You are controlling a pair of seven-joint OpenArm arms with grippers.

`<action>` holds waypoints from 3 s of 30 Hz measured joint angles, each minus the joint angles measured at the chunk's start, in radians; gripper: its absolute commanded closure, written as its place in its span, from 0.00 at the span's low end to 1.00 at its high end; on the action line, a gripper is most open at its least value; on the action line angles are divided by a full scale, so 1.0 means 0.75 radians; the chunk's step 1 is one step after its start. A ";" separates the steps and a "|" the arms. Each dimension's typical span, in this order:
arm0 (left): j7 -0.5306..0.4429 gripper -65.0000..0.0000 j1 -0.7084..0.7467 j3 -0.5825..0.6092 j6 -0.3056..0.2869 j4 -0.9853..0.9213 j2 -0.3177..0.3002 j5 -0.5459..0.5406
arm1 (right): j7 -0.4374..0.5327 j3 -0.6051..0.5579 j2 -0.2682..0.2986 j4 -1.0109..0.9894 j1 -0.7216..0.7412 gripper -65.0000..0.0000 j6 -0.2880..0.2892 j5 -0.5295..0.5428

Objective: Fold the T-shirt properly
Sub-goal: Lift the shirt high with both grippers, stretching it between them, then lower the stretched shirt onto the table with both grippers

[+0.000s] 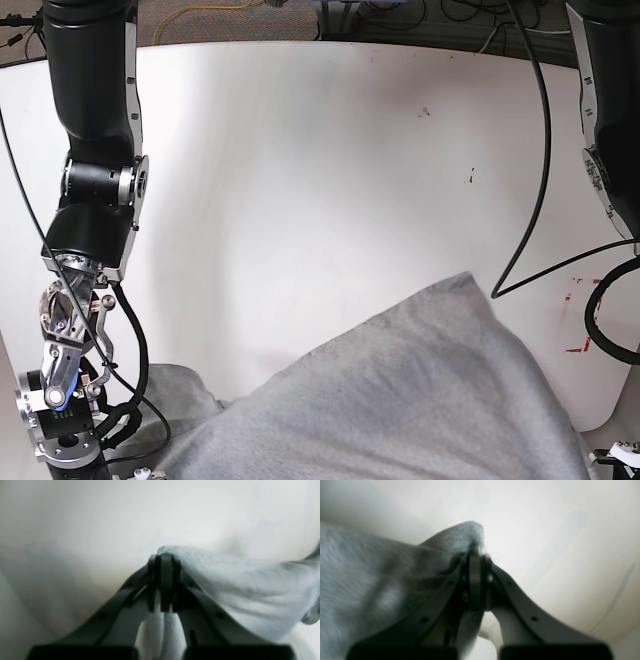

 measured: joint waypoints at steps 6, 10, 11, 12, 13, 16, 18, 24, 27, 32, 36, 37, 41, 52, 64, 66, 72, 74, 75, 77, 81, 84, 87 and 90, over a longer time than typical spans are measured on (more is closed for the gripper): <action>-0.027 1.00 0.060 0.020 0.005 0.009 -0.008 0.007 | 0.006 0.001 0.002 0.011 -0.076 1.00 -0.015 -0.006; -0.030 1.00 0.164 0.025 0.005 0.030 -0.003 0.009 | -0.009 0.001 -0.002 0.013 -0.182 1.00 -0.008 -0.001; -0.024 1.00 0.191 0.030 0.006 0.034 0.000 0.013 | -0.012 0.003 -0.003 0.016 -0.213 1.00 -0.003 -0.001; -0.013 1.00 0.217 0.033 0.006 0.038 0.005 0.012 | -0.016 0.003 -0.003 0.026 -0.243 1.00 -0.001 0.001; -0.002 1.00 0.243 0.034 0.005 0.043 0.010 0.011 | -0.016 0.004 -0.003 0.039 -0.273 1.00 0.002 0.001; -0.006 1.00 0.318 0.034 0.001 0.065 0.030 0.011 | 0.012 0.007 -0.009 0.091 -0.359 1.00 -0.005 -0.001; -0.008 1.00 0.372 0.034 0.001 0.085 0.038 0.011 | 0.042 0.007 -0.011 0.119 -0.415 1.00 -0.015 0.001; -0.019 1.00 0.567 0.033 0.001 0.168 0.041 0.011 | 0.056 0.009 -0.023 0.182 -0.583 1.00 -0.014 -0.001; -0.014 1.00 0.676 0.022 0.002 0.207 0.056 0.011 | 0.054 0.038 -0.060 0.226 -0.685 1.00 -0.013 0.000; -0.019 1.00 0.853 -0.002 0.001 0.274 0.069 0.006 | 0.058 0.107 -0.116 0.281 -0.813 1.00 -0.013 -0.001; -0.018 1.00 0.985 -0.008 0.006 0.300 0.068 0.012 | 0.056 0.152 -0.132 0.303 -0.907 1.00 -0.016 -0.006; -0.014 1.00 1.004 -0.008 0.008 0.303 0.068 0.011 | 0.055 0.153 -0.133 0.306 -0.922 1.00 -0.013 -0.006; -0.026 1.00 1.130 -0.039 -0.003 0.325 0.068 -0.002 | 0.062 0.160 -0.133 0.328 -1.023 1.00 -0.020 -0.001; -0.025 1.00 1.404 -0.155 -0.156 0.323 0.064 0.016 | 0.136 0.158 -0.192 0.328 -1.255 1.00 -0.019 0.000; -0.035 1.00 1.625 -0.199 -0.185 0.323 0.001 0.019 | 0.155 0.164 -0.194 0.328 -1.448 1.00 -0.066 -0.002; -0.036 1.00 1.653 -0.202 -0.184 0.323 -0.008 0.024 | 0.154 0.166 -0.204 0.328 -1.469 1.00 -0.073 -0.002; -0.036 1.00 1.736 -0.258 -0.190 0.321 -0.003 0.017 | 0.164 0.186 -0.237 0.326 -1.530 1.00 -0.064 -0.001; -0.036 1.00 1.760 -0.288 -0.188 0.319 -0.004 0.018 | 0.163 0.208 -0.244 0.325 -1.547 1.00 -0.066 -0.001; -0.036 1.00 1.768 -0.298 -0.185 0.318 -0.005 0.023 | 0.158 0.215 -0.246 0.324 -1.551 1.00 -0.070 -0.002; -0.036 1.00 1.779 -0.310 -0.184 0.315 -0.006 0.030 | 0.150 0.234 -0.253 0.323 -1.558 1.00 -0.068 -0.001; -0.037 1.00 1.800 -0.305 -0.181 0.314 -0.009 0.071 | 0.161 0.245 -0.262 0.323 -1.568 1.00 -0.063 -0.001; -0.036 1.00 1.805 -0.303 -0.182 0.314 -0.003 0.101 | 0.162 0.245 -0.262 0.323 -1.578 1.00 -0.063 -0.001; -0.036 1.00 1.803 -0.302 -0.181 0.314 -0.004 0.117 | 0.161 0.248 -0.262 0.323 -1.585 1.00 -0.063 -0.001; -0.037 1.00 1.801 -0.302 -0.181 0.314 -0.004 0.117 | 0.161 0.248 -0.269 0.323 -1.586 1.00 -0.064 -0.001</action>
